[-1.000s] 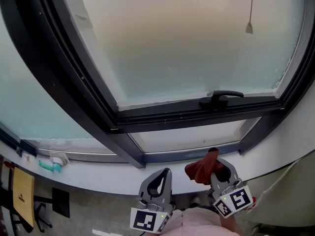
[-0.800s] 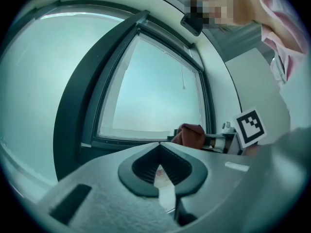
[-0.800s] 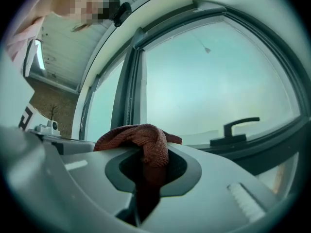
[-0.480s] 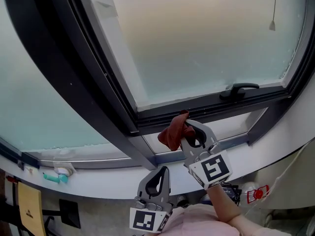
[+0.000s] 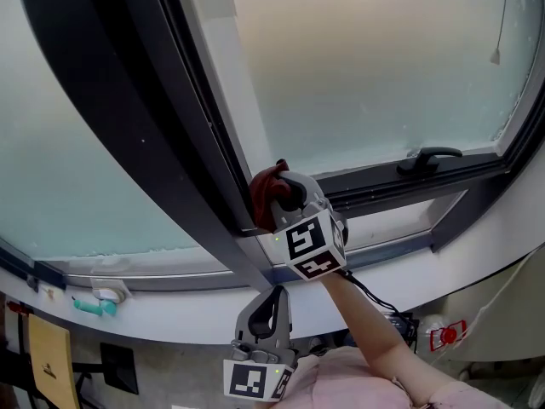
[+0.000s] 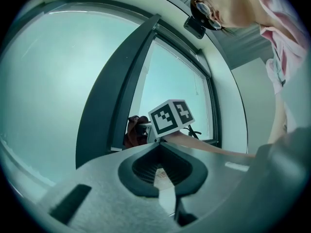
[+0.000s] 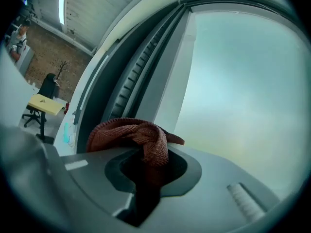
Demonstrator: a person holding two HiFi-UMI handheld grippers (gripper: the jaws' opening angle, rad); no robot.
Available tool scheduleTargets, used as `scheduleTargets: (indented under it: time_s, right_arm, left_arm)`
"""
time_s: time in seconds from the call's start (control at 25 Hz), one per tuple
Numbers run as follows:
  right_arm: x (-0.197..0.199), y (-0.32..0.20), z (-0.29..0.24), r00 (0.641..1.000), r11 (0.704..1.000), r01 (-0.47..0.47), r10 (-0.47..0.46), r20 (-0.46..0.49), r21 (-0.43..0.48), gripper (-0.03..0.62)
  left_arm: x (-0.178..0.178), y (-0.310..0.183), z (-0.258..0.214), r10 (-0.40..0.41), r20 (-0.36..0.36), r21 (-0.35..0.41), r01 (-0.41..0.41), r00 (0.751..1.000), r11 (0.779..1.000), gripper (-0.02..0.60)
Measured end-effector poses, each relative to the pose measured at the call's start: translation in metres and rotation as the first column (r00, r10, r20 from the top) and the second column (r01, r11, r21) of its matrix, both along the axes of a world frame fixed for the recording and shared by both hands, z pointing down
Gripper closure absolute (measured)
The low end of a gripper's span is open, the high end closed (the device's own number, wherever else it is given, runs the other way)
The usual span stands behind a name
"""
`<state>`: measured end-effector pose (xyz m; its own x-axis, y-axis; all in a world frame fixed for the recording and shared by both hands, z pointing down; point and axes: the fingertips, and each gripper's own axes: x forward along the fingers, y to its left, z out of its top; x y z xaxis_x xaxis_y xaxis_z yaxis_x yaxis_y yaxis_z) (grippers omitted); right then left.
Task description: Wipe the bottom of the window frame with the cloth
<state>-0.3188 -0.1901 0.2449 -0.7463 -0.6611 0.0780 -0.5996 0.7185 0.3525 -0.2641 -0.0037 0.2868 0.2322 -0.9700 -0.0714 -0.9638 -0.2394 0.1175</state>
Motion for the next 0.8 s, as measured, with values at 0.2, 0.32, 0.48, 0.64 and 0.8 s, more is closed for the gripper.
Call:
scheduleTargets:
  time_s: [0.2,0.32,0.48,0.64,0.8]
  right_arm:
    - [-0.013,-0.009,0.018,0.979,0.997,-0.042,0.054,-0.197,0.063,0.539]
    - [-0.019,-0.010,0.028,0.948,0.995,-0.050,0.074,-0.309,0.085,0.546]
    - [-0.021,-0.012,0.031,0.942,0.999,-0.035,0.041,-0.333,0.024,0.546]
    - [-0.019,-0.013,0.032,0.942,1.000,-0.029,0.025,-0.334,-0.007,0.542]
    - [-0.015,-0.016,0.033,0.941,0.999,-0.044,0.036,-0.336,-0.016,0.542]
  left_arm:
    - [-0.016,-0.003,0.001,-0.047,-0.019,0.000,0.047,0.999,0.999,0.581]
    - [-0.018,-0.008,0.002,-0.054,-0.020,-0.001,0.054,0.998,0.999,0.581]
    - [-0.022,-0.012,0.001,-0.069,-0.022,0.004,0.069,0.997,0.998,0.581]
    - [-0.019,-0.014,0.000,-0.062,-0.022,0.005,0.062,0.998,0.998,0.581]
    - [-0.013,-0.016,-0.003,-0.037,-0.005,0.018,0.037,0.999,0.999,0.581]
